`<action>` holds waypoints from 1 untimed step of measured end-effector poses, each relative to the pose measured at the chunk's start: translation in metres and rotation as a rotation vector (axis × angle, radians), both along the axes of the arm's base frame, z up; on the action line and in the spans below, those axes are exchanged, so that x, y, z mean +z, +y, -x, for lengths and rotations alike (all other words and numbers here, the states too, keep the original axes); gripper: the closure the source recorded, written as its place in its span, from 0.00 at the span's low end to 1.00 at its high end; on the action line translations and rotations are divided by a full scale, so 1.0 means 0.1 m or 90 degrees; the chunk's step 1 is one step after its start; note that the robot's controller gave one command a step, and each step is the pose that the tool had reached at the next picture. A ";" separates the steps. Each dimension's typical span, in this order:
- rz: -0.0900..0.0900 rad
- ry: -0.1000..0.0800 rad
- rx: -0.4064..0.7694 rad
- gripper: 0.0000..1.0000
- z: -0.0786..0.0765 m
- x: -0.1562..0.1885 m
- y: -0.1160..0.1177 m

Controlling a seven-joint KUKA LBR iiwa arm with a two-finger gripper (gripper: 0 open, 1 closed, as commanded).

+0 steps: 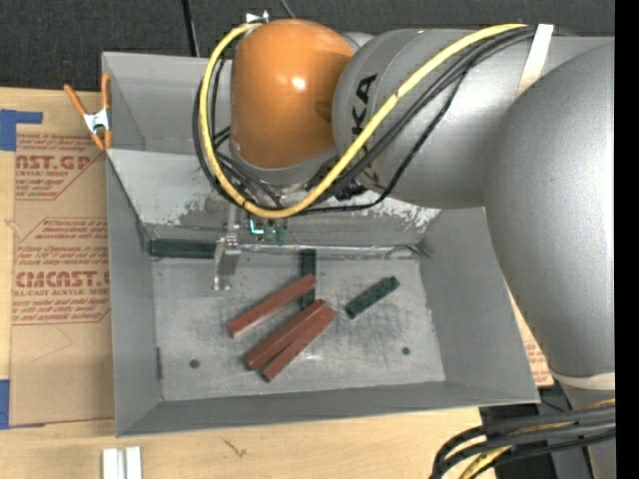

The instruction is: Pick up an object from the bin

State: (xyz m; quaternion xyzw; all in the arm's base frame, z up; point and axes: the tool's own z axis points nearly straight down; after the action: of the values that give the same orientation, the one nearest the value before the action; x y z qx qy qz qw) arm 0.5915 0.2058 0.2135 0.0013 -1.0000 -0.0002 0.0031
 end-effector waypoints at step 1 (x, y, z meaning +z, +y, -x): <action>-0.001 -0.005 -0.001 0.00 -0.02 0.05 -0.01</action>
Offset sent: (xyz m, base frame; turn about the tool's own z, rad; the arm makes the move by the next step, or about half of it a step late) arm -0.0365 -0.1049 -0.0983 -0.0806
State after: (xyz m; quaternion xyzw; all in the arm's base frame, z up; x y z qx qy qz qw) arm 0.5934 0.2047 0.2187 0.0004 -1.0000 -0.0008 -0.0009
